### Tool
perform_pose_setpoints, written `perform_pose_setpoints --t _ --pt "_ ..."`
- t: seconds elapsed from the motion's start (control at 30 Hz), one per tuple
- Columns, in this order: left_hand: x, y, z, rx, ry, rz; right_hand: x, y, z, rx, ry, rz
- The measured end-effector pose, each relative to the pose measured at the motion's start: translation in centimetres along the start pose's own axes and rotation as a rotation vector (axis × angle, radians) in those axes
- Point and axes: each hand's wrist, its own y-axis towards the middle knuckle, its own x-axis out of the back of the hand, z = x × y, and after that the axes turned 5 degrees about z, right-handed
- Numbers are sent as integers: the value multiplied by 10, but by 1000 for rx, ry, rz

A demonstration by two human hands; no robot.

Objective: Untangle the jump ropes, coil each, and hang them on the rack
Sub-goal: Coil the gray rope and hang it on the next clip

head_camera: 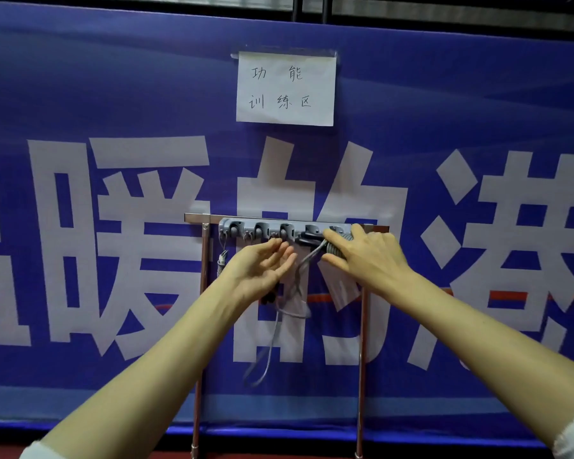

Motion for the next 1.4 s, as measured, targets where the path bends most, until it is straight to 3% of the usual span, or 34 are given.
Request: perform_pose_setpoints --t 0.07,0.2,0.33,0.53,0.8,0.87,0.97,1.1,1.23,1.4 --pt "-5 2 5 -54 130 -4 -7 1 0 73 -36 -45" --pt "-3 16 20 -340 689 -33 -13 2 1 84 -42 -86" --pt "-6 21 30 -260 881 53 -15 2 1 103 -29 -158" --pt "-9 13 29 120 674 265 -10 -2 -2 62 18 -226" --pt "-6 8 28 168 687 221 -18 -12 -5 54 24 -219" --pt "-6 5 26 226 639 208 -12 -15 -1 7 124 -196" --pt "-6 1 24 283 602 191 1 -17 0 -85 327 3" --pt "-7 -4 24 285 524 185 14 -18 3 -135 664 15" --pt "-9 -7 28 147 443 308 19 -21 7 -139 1112 23" --pt "-11 -4 26 -10 568 392 25 -20 10 -190 1352 26"
